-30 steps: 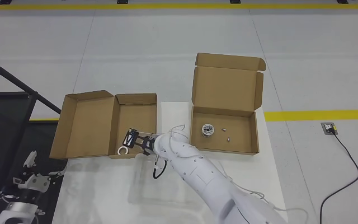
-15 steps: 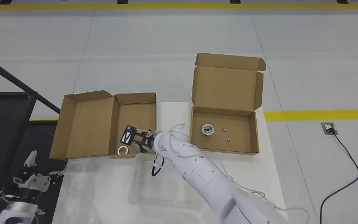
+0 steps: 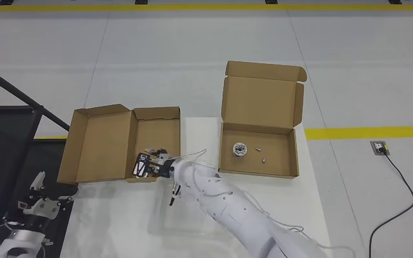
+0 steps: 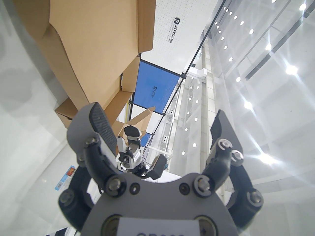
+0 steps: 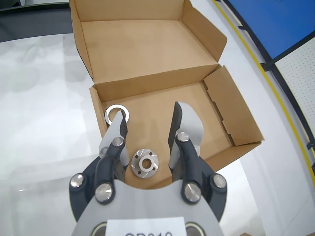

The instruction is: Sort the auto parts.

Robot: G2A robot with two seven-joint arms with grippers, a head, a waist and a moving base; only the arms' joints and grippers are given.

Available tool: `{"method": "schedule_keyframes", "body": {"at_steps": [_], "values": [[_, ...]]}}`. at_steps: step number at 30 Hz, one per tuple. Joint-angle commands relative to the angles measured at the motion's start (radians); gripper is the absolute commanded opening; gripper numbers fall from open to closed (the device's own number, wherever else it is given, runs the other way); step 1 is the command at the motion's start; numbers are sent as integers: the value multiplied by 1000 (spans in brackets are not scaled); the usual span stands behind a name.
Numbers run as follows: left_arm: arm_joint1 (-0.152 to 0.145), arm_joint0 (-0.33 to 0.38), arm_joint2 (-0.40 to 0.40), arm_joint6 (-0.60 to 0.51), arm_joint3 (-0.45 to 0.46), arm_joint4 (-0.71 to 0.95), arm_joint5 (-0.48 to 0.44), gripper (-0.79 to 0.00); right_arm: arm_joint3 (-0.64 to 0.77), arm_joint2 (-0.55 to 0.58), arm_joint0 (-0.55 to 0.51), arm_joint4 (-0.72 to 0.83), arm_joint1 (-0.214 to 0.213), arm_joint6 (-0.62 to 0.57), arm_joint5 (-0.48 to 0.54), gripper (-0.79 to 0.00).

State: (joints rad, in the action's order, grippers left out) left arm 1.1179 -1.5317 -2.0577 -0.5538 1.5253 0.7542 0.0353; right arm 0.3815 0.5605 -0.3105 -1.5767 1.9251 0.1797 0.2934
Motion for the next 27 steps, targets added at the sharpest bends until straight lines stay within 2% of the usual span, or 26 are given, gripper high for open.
{"method": "schedule_keyframes", "body": {"at_steps": [1, 4, 7, 12, 17, 20, 27], "values": [[0, -2, -2, -1, 2, 2, 1, 0, 55, 2, -29, -24, -12, -7, -44, -268], [-1, -4, -3, -2, 4, 3, 2, 0, 148, 16, -77, -51, -34, -49, -117, -219], [-1, -7, -5, -2, 4, 2, 1, 0, 254, 41, -129, -90, -68, -73, -140, -175], [0, -14, -9, -2, 5, 10, -2, 0, 481, 104, -251, -182, -138, -145, -145, -132], [1, -24, -11, -9, 11, 20, -8, 0, 750, 184, -419, -303, -209, -219, -123, -74], [2, -34, -11, -11, 17, 24, -21, 0, 902, 228, -528, -360, -240, -269, -122, 0], [3, -41, -14, -12, 19, 28, -30, -1, 932, 235, -548, -369, -246, -278, -113, 0]]}}
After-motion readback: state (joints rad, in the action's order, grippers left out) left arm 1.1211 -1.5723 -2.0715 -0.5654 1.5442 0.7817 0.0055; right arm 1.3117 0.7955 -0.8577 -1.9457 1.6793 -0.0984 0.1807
